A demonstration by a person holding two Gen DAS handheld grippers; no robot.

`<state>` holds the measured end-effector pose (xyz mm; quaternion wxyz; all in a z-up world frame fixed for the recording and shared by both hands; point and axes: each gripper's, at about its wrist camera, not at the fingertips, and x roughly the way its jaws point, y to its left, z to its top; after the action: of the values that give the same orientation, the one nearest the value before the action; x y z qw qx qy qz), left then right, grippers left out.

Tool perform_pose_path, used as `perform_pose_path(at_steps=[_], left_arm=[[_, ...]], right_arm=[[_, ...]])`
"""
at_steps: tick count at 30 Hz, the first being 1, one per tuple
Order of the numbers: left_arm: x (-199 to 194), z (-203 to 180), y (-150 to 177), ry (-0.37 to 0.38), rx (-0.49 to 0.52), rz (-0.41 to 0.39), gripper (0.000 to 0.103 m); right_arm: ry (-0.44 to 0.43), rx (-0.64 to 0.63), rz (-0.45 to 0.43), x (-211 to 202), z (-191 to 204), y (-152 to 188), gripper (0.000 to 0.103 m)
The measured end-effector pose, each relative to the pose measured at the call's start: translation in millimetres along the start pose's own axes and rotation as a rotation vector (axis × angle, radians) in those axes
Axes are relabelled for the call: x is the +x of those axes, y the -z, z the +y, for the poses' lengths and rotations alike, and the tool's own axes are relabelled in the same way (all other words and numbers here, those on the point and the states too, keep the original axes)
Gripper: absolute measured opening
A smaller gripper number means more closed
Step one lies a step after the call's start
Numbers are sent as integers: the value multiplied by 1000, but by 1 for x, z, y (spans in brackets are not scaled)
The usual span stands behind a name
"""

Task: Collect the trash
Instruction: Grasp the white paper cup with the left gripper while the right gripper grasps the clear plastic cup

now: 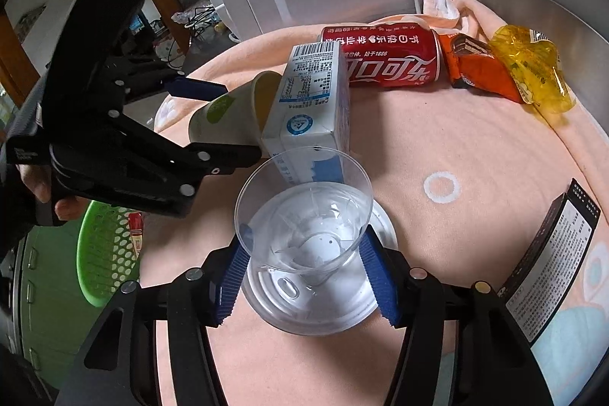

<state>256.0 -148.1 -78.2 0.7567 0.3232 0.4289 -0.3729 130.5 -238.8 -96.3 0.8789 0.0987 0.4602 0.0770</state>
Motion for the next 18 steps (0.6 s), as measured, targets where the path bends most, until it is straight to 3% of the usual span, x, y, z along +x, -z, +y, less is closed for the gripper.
perform_pose_path(at_steps=[9,18], left_arm=[[-6,3,9,-22,-57,-20,61],[-6,5,11,-24,-58,-4,60]], right_arm=[[4,-11,-13,-9,5,1,56],[4,0,-18,-14,4,4,56]])
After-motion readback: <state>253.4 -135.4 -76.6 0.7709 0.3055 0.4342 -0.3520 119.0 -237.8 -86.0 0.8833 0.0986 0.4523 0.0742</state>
